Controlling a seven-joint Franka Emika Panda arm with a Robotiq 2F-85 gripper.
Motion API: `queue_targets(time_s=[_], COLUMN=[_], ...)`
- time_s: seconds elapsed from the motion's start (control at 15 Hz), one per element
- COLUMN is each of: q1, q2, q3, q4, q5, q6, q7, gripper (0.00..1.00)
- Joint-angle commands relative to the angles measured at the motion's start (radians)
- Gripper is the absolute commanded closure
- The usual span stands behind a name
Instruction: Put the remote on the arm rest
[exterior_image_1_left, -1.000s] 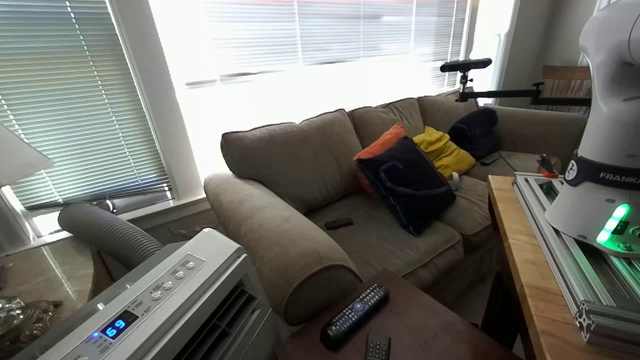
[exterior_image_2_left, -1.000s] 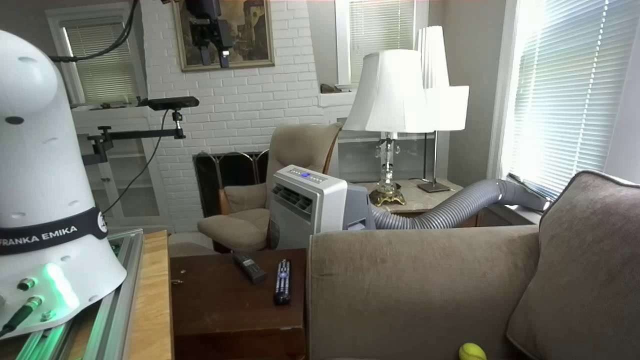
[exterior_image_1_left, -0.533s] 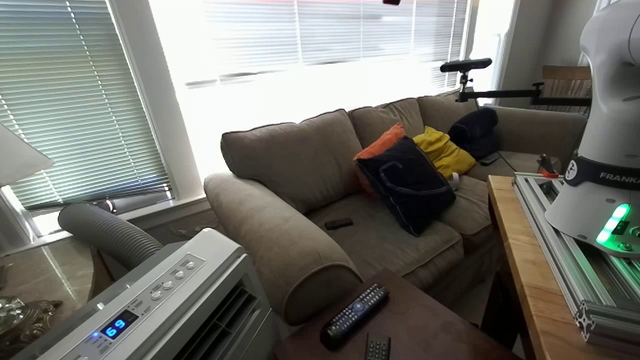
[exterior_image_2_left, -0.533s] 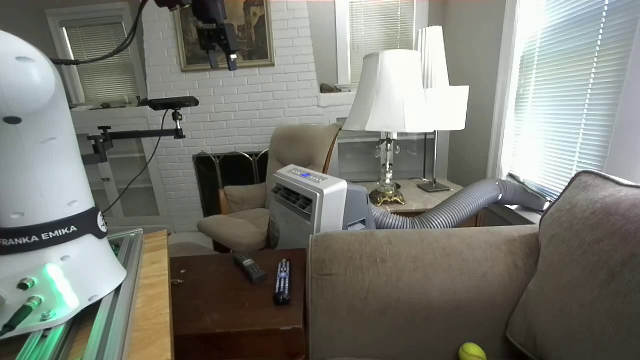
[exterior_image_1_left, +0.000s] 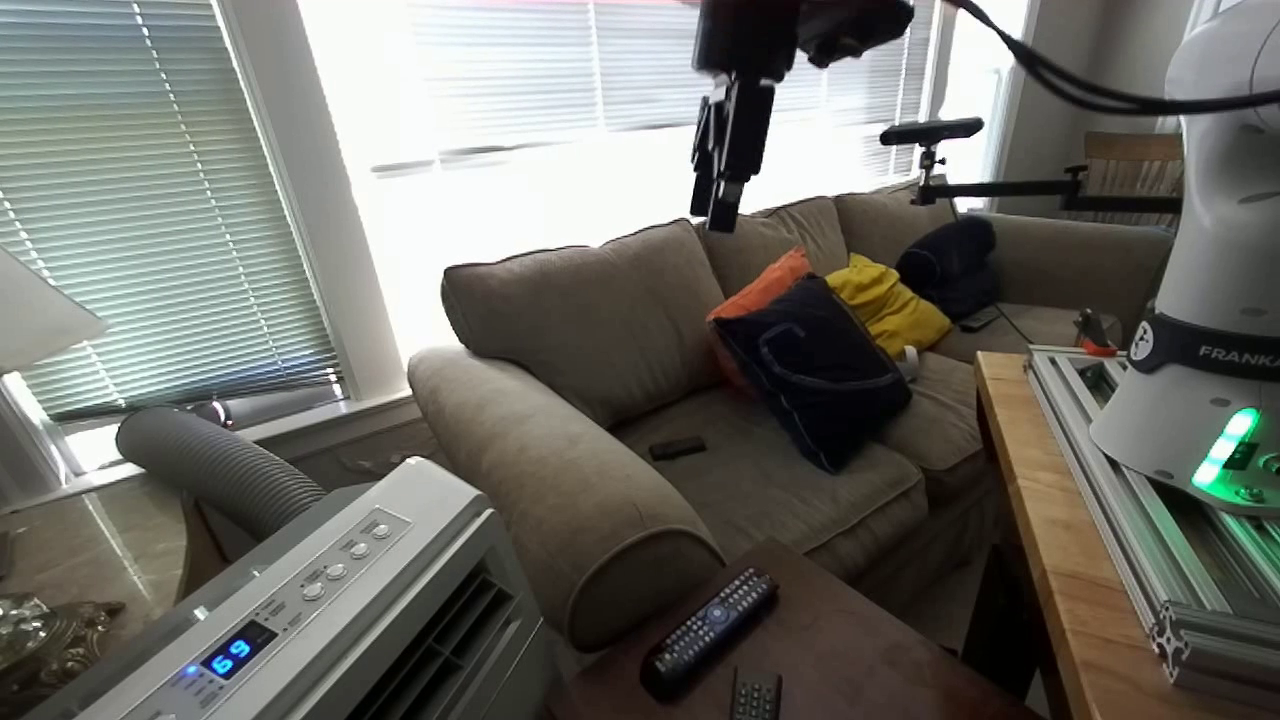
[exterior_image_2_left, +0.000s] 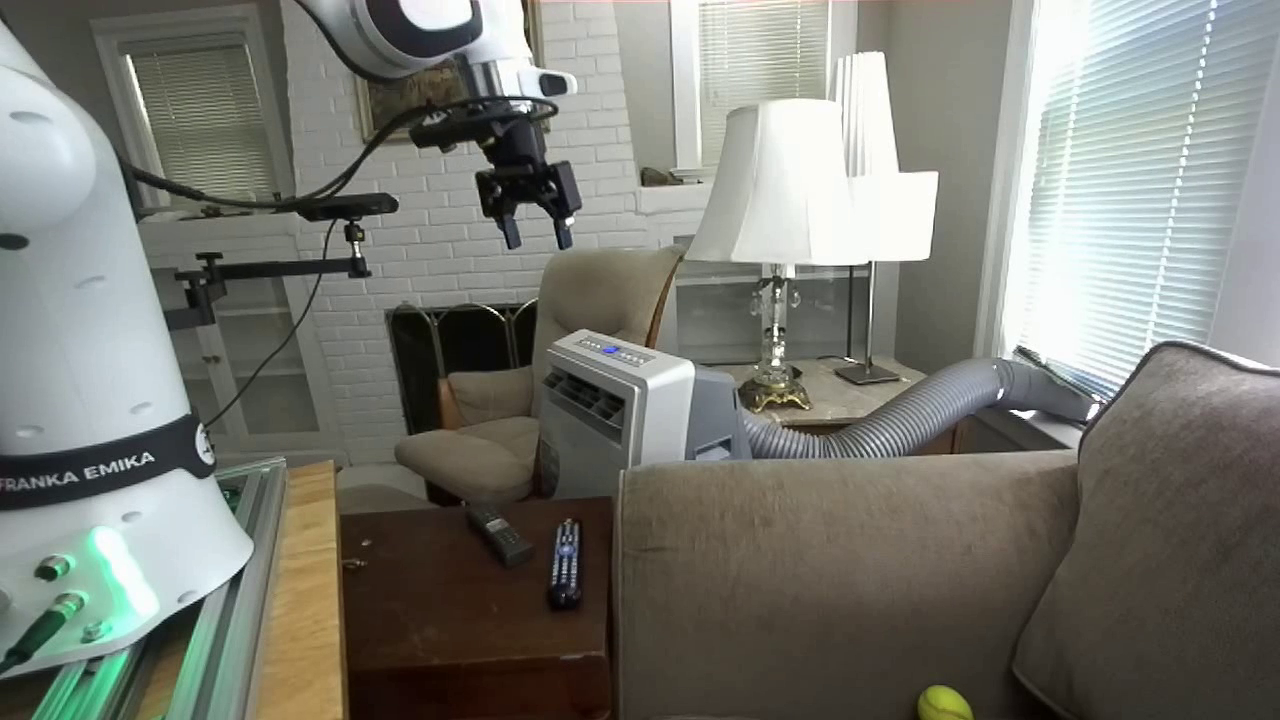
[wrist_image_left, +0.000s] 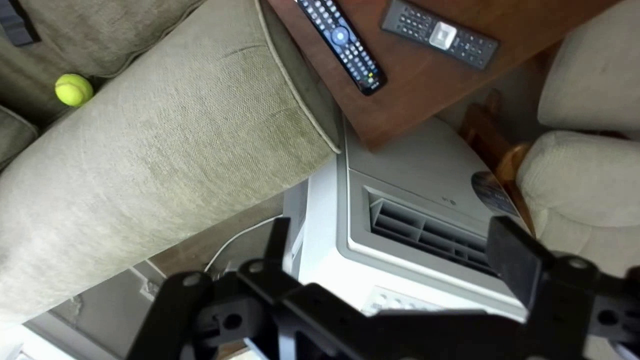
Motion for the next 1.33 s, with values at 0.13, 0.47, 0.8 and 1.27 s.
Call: queue_targets(time_s=[0.13,0.47,0.8,1.27], q1=[-0.020,-0.045,-0.077,-0.087], q2=[0.219,0.370,0.478,0.488], q3=[-0.056,-0.030,-0.026,-0.029], q4=[0.015,0.002,-0.008,0.003], q5=[-0.092,-0.199,-0.400,-0.432], q6=[0.121,0.291,0.448,0.428], q7=[-0.193,-0.210,-0.116,-0.108], gripper=[0.00,0.00,0.00,0.00])
